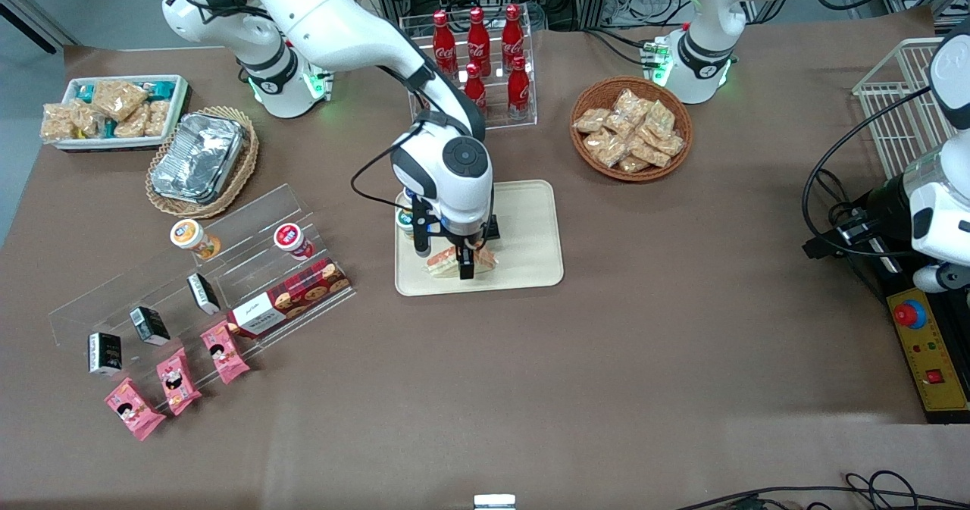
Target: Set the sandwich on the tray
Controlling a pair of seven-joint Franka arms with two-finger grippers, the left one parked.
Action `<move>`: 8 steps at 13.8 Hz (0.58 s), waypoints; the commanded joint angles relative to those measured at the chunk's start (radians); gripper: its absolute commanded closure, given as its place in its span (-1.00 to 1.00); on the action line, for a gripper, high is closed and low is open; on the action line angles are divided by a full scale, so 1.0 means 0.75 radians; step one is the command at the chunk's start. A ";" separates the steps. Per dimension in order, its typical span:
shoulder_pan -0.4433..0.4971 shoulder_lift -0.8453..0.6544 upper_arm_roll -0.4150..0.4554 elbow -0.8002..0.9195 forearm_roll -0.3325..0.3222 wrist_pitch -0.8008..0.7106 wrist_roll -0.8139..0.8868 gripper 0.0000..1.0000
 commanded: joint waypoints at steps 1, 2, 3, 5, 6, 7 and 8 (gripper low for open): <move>-0.054 -0.164 0.010 -0.013 0.100 -0.129 -0.220 -1.00; -0.068 -0.207 0.008 -0.011 0.117 -0.194 -0.314 -1.00; -0.080 -0.246 0.008 -0.013 0.119 -0.241 -0.402 -1.00; -0.107 -0.348 0.008 -0.013 0.119 -0.327 -0.547 -1.00; -0.129 -0.399 0.010 -0.015 0.119 -0.364 -0.627 -1.00; -0.158 -0.446 0.016 -0.017 0.117 -0.419 -0.763 -1.00; -0.203 -0.511 0.032 -0.019 0.117 -0.498 -0.935 -1.00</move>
